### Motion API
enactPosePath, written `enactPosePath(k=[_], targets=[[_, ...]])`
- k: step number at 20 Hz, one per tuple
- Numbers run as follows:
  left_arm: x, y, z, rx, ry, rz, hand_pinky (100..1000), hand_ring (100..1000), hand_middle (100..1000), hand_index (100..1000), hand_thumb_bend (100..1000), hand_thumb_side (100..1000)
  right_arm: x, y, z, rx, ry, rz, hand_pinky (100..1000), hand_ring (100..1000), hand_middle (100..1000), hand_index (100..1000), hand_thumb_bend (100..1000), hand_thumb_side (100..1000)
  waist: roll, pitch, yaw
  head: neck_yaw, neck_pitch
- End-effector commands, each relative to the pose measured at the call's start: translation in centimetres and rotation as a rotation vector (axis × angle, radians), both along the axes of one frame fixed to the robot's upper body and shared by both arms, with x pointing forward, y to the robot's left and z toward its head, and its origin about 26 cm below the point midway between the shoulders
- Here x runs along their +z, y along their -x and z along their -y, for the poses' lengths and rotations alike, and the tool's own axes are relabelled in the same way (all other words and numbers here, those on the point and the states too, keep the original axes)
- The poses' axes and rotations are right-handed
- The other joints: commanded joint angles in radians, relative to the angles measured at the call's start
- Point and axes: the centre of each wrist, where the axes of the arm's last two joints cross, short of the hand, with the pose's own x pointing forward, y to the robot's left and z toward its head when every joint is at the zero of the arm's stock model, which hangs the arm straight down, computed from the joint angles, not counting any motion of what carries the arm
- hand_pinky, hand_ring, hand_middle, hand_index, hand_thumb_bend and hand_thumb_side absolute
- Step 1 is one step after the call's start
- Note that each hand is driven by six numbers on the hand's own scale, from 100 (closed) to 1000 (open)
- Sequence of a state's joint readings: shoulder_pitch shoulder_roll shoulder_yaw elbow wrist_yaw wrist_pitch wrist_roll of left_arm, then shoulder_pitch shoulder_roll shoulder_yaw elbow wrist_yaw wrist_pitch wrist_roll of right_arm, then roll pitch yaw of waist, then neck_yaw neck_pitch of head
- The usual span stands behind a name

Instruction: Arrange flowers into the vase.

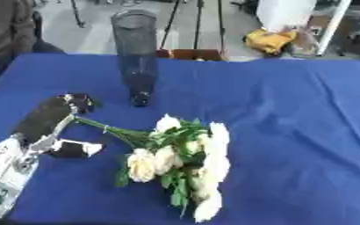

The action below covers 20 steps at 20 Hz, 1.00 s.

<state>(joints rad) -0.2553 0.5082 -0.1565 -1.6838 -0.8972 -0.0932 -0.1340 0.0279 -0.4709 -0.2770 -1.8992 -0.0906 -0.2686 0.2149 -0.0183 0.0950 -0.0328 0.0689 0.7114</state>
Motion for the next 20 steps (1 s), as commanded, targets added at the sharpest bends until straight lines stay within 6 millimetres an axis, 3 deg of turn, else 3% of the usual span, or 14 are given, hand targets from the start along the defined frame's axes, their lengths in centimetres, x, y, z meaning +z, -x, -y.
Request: enactPosePath(k=[1,9,20], targets=[[0.7,-0.1,0.2,-0.017,-0.024,0.012,630,589,581,786,588,277,1.0,0.1,0.2,0.005,0.019,0.025,827,957,589,907,315,592,-0.001,0.008,-0.002,-0.002,-0.009],[0.1,0.0,0.4,-0.036,-0.058,-0.032,637,594,587,797,699,318,1.0,0.1,0.2,0.004,0.019,0.023,827,957,589,908,316,592,0.002,0.008,-0.003,-0.009,-0.011],[-0.2,-0.7,1.5,-0.053,-0.044,-0.035,626,589,583,796,702,322,0.9,0.1,0.2,0.005,0.019,0.022,827,957,589,908,316,592,0.000,0.008,-0.007,-0.007,-0.010]])
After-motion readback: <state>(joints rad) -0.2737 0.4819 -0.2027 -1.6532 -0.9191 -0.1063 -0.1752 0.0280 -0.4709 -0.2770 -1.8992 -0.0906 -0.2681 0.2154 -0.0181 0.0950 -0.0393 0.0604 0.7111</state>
